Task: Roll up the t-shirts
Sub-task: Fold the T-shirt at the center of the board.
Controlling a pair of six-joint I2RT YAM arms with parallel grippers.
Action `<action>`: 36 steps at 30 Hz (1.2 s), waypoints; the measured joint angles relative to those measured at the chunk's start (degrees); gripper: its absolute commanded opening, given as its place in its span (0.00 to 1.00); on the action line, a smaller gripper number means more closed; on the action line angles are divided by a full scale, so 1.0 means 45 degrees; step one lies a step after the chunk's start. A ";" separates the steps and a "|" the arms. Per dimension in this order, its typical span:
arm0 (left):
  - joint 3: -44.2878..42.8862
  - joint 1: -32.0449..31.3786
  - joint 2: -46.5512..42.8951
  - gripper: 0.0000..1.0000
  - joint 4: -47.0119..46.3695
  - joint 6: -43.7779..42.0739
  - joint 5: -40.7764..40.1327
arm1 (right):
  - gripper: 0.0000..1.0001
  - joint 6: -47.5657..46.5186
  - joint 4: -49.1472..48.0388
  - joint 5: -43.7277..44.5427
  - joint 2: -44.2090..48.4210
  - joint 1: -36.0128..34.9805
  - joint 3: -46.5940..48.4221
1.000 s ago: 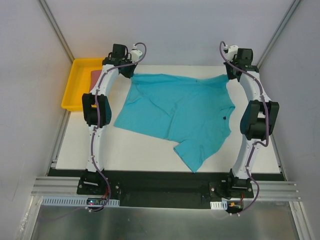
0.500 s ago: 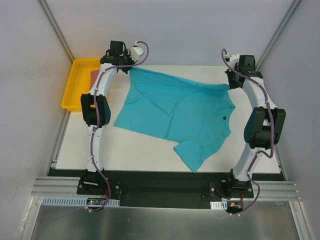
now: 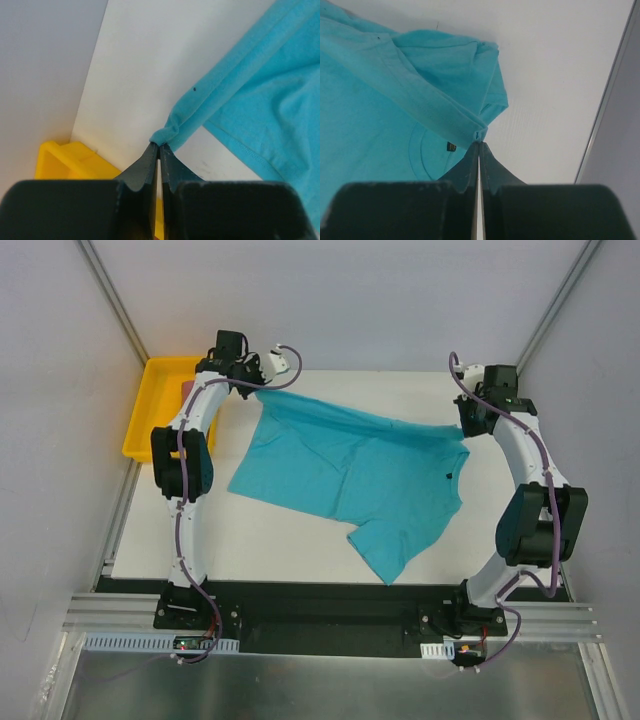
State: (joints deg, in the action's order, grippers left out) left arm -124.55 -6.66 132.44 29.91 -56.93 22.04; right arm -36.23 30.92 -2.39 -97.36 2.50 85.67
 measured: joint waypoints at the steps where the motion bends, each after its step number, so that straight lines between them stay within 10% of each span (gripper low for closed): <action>1: 0.0170 0.0000 -0.0121 0.00 -0.0015 -0.0291 0.0000 | 0.01 0.0019 0.0063 -0.0010 0.0170 0.0000 -0.0209; 36: 0.5309 -0.0034 -0.2220 0.00 -0.0092 -0.3041 -0.0146 | 0.01 0.0243 0.1501 -0.0568 0.2589 -0.1297 -0.3954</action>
State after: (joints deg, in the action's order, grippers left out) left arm -100.66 -6.81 122.45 29.50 -70.61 21.39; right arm -35.14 37.67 -4.95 -85.71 -3.33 67.88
